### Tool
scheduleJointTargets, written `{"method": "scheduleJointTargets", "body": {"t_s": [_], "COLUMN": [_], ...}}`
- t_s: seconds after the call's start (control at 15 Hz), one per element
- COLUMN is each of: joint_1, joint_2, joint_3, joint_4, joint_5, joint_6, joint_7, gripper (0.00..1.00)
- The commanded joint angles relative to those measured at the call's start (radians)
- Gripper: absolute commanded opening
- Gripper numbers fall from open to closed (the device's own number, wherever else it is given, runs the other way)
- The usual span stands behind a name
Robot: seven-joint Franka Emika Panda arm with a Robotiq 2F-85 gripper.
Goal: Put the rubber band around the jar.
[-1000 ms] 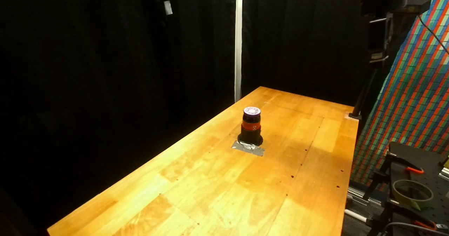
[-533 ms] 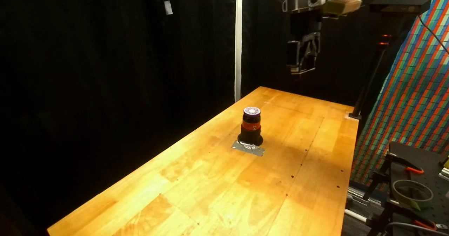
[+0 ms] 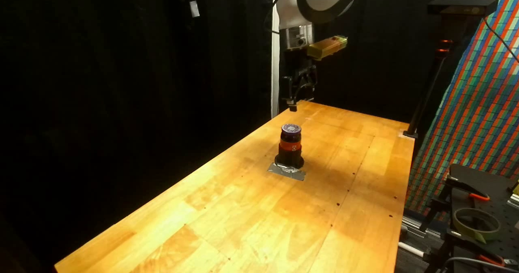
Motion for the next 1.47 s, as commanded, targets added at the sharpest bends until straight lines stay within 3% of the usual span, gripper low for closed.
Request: {"method": "scheduleJointTargets", "body": {"t_s": [0.0,0.53,0.8,1.4], "joint_1": [0.024,0.025,0.014,0.008], "joint_2": [0.186,0.391,0.429,0.429], "joint_3": [-0.037,-0.071,-0.077,-0.072], "joint_4": [0.244,0.471,0.495,0.452], "joint_5": [0.012,0.016,0.027,0.044], "joint_6": [-0.044,-0.115,-0.145,-0.093], "joint_7": [-0.061,-0.105,-0.119,-0.153], "gripper": [1.0,1.0,1.0,1.0]}}
